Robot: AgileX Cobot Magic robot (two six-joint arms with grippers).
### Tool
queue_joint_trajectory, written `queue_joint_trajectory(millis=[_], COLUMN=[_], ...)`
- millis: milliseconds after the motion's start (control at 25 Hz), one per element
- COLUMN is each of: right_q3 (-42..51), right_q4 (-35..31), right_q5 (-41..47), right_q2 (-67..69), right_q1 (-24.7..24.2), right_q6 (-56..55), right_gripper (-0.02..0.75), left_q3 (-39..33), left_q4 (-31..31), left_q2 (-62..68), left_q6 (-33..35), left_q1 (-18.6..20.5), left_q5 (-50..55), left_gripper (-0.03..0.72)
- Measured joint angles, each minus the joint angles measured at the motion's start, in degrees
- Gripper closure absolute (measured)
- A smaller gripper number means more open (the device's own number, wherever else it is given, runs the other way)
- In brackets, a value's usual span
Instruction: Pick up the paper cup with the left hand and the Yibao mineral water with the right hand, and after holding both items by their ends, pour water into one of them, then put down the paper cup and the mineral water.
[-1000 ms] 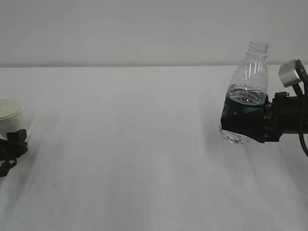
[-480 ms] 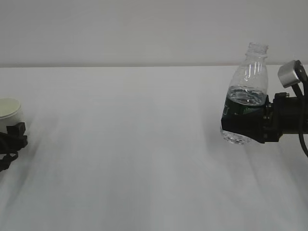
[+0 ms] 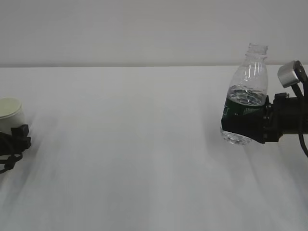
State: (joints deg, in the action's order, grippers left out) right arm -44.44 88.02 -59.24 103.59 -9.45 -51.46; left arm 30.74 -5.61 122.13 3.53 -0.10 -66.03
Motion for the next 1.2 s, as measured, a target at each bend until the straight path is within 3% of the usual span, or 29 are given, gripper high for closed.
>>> queue_joint_trajectory(millis=[1200], right_q3=[-0.04], right_q4=[0.96], right_q5=[0.0], right_q2=[0.0], right_q1=[0.0], right_q6=[-1.17], right_gripper=[0.248], left_q3=[4.34], left_q4=[-0.31], left_q2=[0.89], left_q6=[1.31], left_q1=[0.0], left_q5=[0.0], left_gripper=[0.137])
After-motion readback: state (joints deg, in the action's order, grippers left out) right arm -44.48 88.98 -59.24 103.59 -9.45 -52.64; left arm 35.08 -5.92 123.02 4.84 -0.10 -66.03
